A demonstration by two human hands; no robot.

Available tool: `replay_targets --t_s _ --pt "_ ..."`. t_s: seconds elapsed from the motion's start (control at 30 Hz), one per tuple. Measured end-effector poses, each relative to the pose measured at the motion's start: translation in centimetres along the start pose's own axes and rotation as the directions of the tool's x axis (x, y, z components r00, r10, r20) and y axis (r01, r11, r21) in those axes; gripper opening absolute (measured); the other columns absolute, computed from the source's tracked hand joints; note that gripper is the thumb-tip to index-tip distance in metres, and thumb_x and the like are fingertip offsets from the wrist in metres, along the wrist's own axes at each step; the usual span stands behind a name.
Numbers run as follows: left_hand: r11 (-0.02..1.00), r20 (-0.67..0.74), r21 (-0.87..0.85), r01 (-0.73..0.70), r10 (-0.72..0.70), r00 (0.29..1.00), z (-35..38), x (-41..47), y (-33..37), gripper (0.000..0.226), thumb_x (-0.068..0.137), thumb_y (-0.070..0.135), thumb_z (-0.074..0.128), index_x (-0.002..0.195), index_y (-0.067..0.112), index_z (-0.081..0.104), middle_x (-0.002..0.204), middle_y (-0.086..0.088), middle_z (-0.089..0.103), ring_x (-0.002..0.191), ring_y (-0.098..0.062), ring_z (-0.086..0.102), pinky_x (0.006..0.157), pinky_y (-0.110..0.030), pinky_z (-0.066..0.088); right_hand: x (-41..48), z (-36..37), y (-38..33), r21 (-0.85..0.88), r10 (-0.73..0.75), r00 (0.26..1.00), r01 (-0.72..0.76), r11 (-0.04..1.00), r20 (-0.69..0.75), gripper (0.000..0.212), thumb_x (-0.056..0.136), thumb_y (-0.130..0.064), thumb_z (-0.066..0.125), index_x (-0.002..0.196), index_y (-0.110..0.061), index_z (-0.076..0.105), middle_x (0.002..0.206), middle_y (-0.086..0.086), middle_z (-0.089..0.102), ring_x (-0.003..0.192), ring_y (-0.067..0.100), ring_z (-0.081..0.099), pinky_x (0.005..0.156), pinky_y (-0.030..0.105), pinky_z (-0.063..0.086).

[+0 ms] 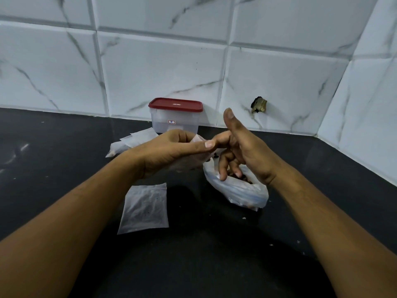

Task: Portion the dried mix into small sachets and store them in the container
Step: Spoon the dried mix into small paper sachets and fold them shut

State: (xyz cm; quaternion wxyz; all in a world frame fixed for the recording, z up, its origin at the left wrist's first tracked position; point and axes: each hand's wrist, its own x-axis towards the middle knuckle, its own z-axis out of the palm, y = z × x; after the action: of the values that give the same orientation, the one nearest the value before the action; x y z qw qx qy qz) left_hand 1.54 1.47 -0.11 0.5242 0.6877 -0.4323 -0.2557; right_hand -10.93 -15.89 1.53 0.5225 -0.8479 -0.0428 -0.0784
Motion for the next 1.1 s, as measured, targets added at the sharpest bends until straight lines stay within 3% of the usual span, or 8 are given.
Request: replay_targets --t_s 0.1,0.23,0.47,0.63,0.83,0.93,1.0,1.1 --pt "1.0 0.017 0.008 0.003 -0.003 1.0 0.2 0.1 0.0 0.038 0.087 0.037 0.078 0.112 0.009 0.075 0.111 -0.016 0.074 0.099 -0.022 0.068 0.097 -0.04 0.051 0.0 -0.2 0.0 -0.006 -0.014 0.999 0.014 1.0 -0.036 0.091 0.087 -0.08 0.022 0.092 -0.009 0.079 0.102 0.006 0.079 0.077 0.035 0.074 0.055 0.033 0.044" --pt "1.0 0.006 0.021 0.002 -0.002 1.0 0.4 0.2 0.1 0.034 0.086 0.029 0.077 0.113 0.008 0.074 0.104 -0.006 0.077 0.095 -0.014 0.071 0.083 -0.025 0.054 0.1 -0.1 0.2 -0.031 -0.051 0.997 0.049 0.998 -0.054 0.091 0.09 -0.074 0.023 0.089 -0.001 0.078 0.112 0.003 0.078 0.095 0.034 0.074 0.065 0.041 0.06" --pt "0.997 -0.037 0.074 0.014 -0.012 0.999 0.4 0.0 0.2 0.047 0.077 0.04 0.082 0.112 0.008 0.074 0.113 -0.013 0.076 0.114 -0.033 0.068 0.112 -0.048 0.048 0.0 -0.9 0.2 -0.081 -0.116 0.973 0.102 0.992 -0.201 0.069 0.101 -0.06 0.036 0.095 -0.006 0.079 0.098 0.003 0.08 0.081 0.024 0.077 0.063 0.034 0.06" --pt "0.998 -0.045 0.067 0.016 -0.013 0.999 0.5 0.0 0.4 0.05 0.074 0.043 0.079 0.117 0.017 0.074 0.111 -0.002 0.078 0.108 -0.018 0.073 0.107 -0.039 0.052 1.0 -4.3 3.0 -0.162 -0.141 0.773 0.05 0.986 -0.619 0.026 0.103 -0.035 0.063 0.09 -0.018 0.078 0.087 0.0 0.079 0.076 0.015 0.073 0.069 0.035 0.058" --pt "1.0 -0.045 0.006 0.01 -0.01 0.999 1.1 -0.3 0.5 0.045 0.079 0.04 0.075 0.115 0.013 0.074 0.11 -0.005 0.078 0.103 -0.02 0.073 0.094 -0.033 0.055 0.6 -6.8 5.9 -0.261 -0.023 0.624 -0.293 0.92 -0.781 0.029 0.096 -0.047 0.068 0.106 -0.02 0.069 0.094 -0.011 0.068 0.088 0.007 0.065 0.078 0.032 0.052" --pt "0.999 0.012 0.015 0.031 -0.031 0.999 1.1 -0.7 0.8 0.046 0.08 0.04 0.072 0.114 0.01 0.074 0.108 -0.008 0.078 0.096 -0.018 0.072 0.088 -0.034 0.055 0.5 -6.8 6.6 -0.144 0.149 0.64 -0.382 0.913 -0.753 0.039 0.092 -0.055 0.07 0.095 -0.016 0.064 0.087 -0.004 0.068 0.075 0.014 0.065 0.067 0.034 0.054" --pt "0.998 0.075 0.01 0.059 -0.059 0.995 1.3 -0.9 0.9 0.047 0.081 0.037 0.071 0.116 0.006 0.072 0.112 -0.013 0.077 0.099 -0.022 0.072 0.09 -0.033 0.057 0.6 -6.5 6.6 0.06 0.289 0.681 -0.339 0.939 -0.673 0.037 0.092 -0.047 0.074 0.085 -0.012 0.063 0.071 0.002 0.064 0.053 0.013 0.056 0.047 0.025 0.044" --pt "0.995 0.114 -0.036 0.091 -0.086 0.99 1.6 -0.9 0.9 0.044 0.083 0.03 0.072 0.116 0.002 0.071 0.115 -0.019 0.075 0.103 -0.026 0.071 0.095 -0.034 0.058 0.7 -6.2 6.3 0.314 0.378 0.747 -0.235 0.92 -0.547 0.029 0.09 -0.033 0.08 0.096 -0.007 0.069 0.064 0.003 0.061 0.042 0.009 0.047 0.037 0.019 0.034"
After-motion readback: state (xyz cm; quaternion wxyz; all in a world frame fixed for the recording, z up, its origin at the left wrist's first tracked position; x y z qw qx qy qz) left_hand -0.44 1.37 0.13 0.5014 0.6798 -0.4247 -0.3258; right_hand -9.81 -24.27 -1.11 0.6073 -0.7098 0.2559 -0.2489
